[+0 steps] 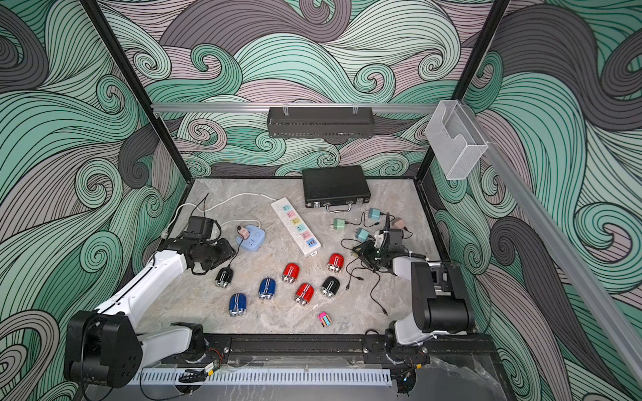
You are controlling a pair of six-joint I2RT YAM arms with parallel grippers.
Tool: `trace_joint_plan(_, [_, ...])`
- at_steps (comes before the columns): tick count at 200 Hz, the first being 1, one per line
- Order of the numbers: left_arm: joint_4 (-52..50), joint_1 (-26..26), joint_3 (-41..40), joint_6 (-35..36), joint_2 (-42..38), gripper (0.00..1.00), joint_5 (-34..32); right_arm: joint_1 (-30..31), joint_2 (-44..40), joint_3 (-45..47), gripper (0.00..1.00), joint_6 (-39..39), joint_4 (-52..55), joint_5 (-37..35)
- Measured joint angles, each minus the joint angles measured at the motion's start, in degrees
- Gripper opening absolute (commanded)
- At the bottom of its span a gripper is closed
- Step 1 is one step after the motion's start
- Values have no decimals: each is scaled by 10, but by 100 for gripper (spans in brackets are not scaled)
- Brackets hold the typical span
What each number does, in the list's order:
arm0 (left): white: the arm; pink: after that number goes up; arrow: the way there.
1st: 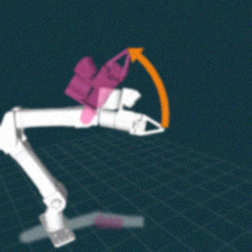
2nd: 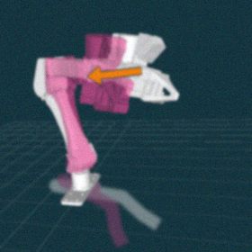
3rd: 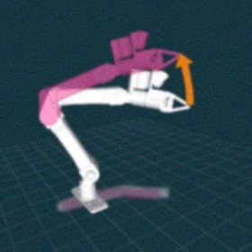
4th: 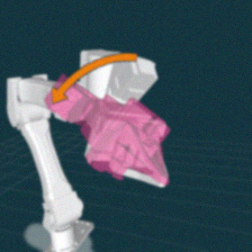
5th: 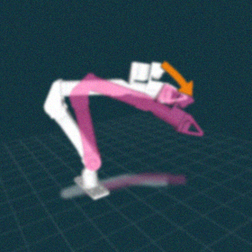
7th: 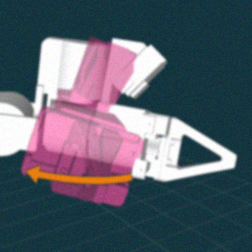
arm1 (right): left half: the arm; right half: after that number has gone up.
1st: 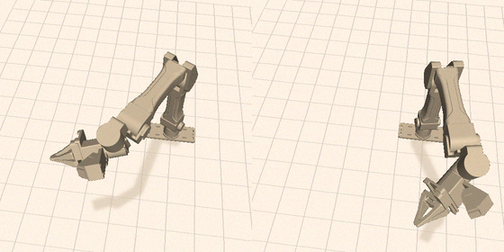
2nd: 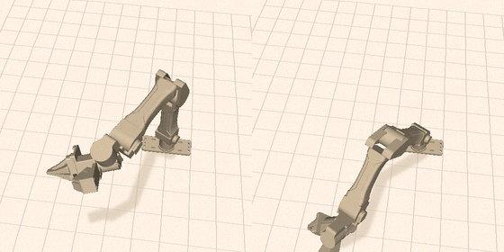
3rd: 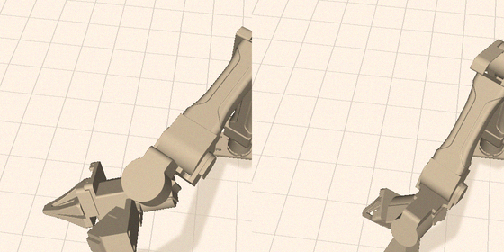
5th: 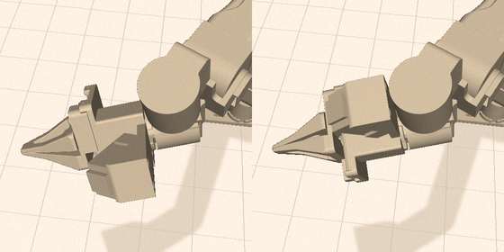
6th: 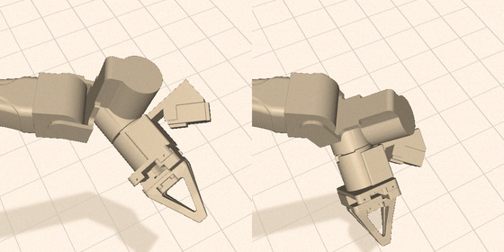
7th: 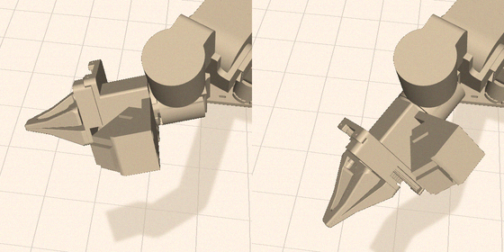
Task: Unplug the electric shaver
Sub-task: Place the plug at the center of the board.
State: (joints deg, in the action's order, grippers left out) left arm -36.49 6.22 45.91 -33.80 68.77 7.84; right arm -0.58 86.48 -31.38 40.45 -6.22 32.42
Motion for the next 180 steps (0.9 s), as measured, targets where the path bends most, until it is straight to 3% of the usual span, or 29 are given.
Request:
trace_joint_plan(137, [-27, 0, 17, 15, -2, 49, -24, -10, -137, -46, 48, -47, 223, -57])
trace_joint_plan(180, [-37, 0, 17, 22, -11, 56, -26, 2, -155, -84, 48, -62, 253, -69])
